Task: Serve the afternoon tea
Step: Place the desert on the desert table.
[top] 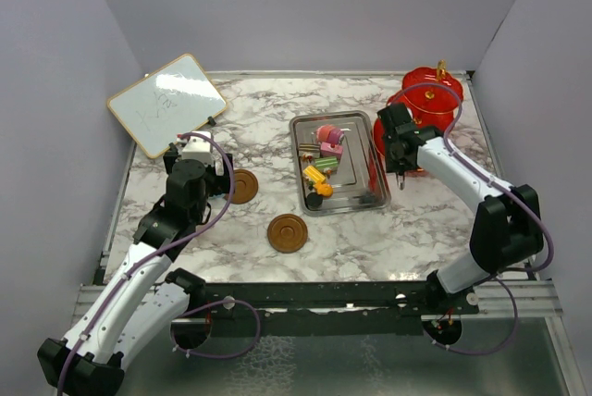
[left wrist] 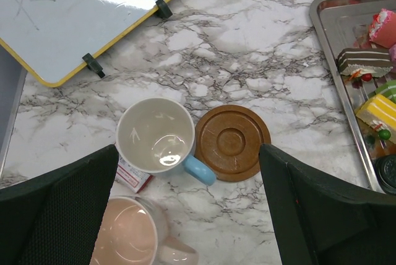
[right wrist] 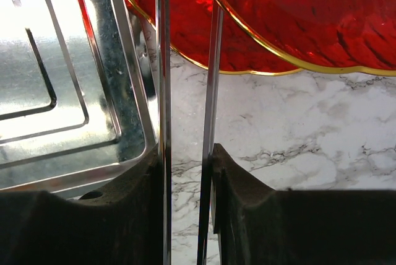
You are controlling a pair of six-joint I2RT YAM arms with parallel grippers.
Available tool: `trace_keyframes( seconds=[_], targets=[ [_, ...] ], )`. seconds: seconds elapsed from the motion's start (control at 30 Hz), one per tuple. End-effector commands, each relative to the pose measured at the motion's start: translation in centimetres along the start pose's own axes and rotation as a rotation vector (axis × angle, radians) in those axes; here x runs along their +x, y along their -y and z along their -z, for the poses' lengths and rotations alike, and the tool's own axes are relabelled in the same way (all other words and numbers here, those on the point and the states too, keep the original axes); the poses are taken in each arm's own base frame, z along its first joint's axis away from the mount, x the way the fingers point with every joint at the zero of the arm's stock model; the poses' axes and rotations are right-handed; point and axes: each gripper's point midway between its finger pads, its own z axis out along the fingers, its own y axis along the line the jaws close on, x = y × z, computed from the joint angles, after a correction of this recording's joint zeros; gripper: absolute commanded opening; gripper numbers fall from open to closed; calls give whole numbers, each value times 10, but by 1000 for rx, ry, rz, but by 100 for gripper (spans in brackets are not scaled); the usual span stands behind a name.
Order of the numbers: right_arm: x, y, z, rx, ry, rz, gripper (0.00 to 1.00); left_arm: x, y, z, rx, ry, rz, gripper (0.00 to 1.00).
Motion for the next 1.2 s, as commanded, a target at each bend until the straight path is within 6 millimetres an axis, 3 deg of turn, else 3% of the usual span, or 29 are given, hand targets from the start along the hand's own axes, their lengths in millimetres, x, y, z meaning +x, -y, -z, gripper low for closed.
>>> trace_keyframes(
  seconds=[0.0, 0.37, 0.73, 1.17],
  targets=[
    [-16, -4, -10, 15, 62, -32, 30, -18, 1, 6, 17, 39, 20, 99],
    [-11, -14, -34, 20, 50, -37, 31, -17, 1, 5, 16, 36, 19, 99],
    [-16, -8, -38, 63, 66, -27, 40, -16, 1, 5, 17, 32, 17, 99],
    [-18, -17, -11, -53, 74, -41, 45, -15, 1, 4, 14, 28, 18, 99]
  ],
)
